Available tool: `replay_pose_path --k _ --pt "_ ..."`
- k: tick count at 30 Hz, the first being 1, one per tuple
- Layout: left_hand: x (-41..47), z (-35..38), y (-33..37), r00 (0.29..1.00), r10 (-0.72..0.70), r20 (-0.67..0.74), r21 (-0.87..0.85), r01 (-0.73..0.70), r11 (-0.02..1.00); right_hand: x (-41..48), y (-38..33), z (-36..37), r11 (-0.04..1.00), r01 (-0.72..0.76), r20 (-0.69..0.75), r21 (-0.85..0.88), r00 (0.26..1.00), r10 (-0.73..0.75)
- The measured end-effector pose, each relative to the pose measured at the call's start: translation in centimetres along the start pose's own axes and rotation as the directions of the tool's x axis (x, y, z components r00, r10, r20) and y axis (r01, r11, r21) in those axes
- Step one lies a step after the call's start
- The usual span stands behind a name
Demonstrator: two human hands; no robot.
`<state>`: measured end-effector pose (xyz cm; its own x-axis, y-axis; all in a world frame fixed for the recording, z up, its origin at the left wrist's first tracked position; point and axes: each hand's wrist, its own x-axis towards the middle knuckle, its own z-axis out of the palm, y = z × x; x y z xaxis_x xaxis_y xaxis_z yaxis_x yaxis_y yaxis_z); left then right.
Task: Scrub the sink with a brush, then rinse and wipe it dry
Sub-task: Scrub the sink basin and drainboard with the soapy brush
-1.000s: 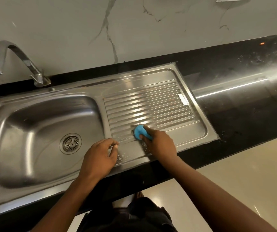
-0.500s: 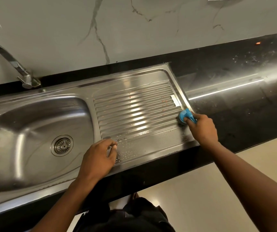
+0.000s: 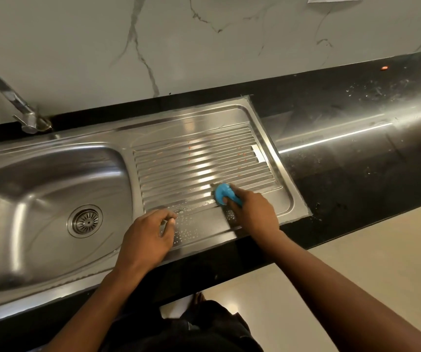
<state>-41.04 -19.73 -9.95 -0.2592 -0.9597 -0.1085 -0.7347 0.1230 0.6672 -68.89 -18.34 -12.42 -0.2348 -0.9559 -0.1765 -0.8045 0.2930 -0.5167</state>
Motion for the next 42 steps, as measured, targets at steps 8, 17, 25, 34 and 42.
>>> replay_pose_path --k 8,17,25,34,42 --pt "-0.3 -0.1 -0.1 1.000 0.004 -0.011 0.011 -0.004 1.000 2.6 7.3 -7.6 0.980 -0.199 -0.148 -0.004 0.969 0.196" --pt "-1.2 -0.5 -0.5 0.999 -0.005 -0.038 -0.021 0.004 1.000 3.4 0.7 -2.7 0.988 -0.139 -0.116 0.065 0.982 0.146" --pt "-1.6 -1.1 -1.1 0.998 -0.023 -0.059 -0.030 0.021 0.999 1.2 -6.6 3.5 0.998 0.067 0.062 -0.022 0.996 -0.065" --pt "-2.0 -2.1 -2.3 0.996 -0.035 -0.081 -0.031 0.032 0.999 3.7 2.3 -3.8 0.992 -0.100 -0.039 -0.070 0.994 0.098" --pt "-2.8 -3.4 -4.0 0.991 -0.073 -0.115 -0.018 0.071 0.997 1.9 -5.4 1.9 1.000 -0.023 0.004 -0.012 1.000 0.023"
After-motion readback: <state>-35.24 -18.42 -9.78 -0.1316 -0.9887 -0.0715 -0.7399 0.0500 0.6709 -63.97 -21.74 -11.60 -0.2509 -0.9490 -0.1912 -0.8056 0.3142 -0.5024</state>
